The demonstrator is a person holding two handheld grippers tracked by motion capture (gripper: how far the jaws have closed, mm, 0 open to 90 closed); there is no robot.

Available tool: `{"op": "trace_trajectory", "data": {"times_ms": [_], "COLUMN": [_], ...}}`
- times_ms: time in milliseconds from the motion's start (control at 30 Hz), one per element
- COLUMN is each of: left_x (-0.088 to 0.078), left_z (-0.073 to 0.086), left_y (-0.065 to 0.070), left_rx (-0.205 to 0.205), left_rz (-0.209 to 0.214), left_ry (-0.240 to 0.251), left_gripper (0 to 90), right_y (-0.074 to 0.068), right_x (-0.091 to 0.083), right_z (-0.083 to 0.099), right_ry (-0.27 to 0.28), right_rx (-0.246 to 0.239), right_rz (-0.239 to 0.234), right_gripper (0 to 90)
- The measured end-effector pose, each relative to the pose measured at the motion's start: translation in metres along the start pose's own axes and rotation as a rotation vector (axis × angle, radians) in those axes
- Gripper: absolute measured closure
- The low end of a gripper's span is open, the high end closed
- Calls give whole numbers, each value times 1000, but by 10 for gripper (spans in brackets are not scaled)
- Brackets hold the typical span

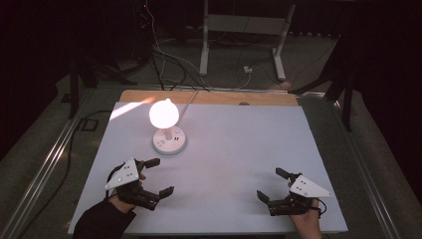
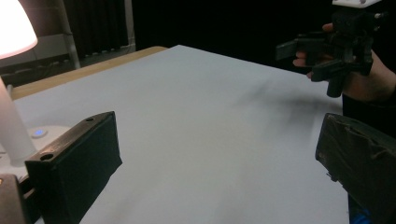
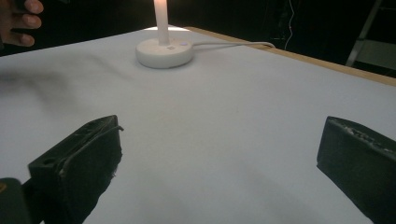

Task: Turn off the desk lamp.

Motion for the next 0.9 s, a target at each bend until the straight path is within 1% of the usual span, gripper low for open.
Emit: {"op": "trace_trajectory", "data": {"times_ms": [133,300,500,667,767,900], "left_x": [5,9,14,16,21,27], "left_z": [-3,-6,-10,-12,-12,-11], "left_y": [-4,-7,-14,-18,-23,-27], "left_rx": [-1,-8,-16,-22,-26,-36], "left_rz": [-12,-18,-37,-57,-76,-89], "left_ry": [-11,-8,-11,-10,-18,-22], "left_gripper": [6,6,6,6,6,6], "right_y": [0,0,0,0,0,0], "right_x": [0,0,0,0,0,0], "right_z": [0,0,0,0,0,0], "right_ry": [0,-1,-1,0,1,-1], "right_rx": [-2,-1,-2,-3,-1,-2], "right_rz": [1,1,2,1,1,1], "right_gripper": [0,0,0,0,0,0]}}
Point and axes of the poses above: each handheld gripper's, and its own axes: x roughly forward along the jaws, z roughly out of its underside, y roughly to its right, the point moved 2 cm from there along x, roughly forward along the jaws, and after that the axes turned 2 degrees about -y, right-handed, at the moved point
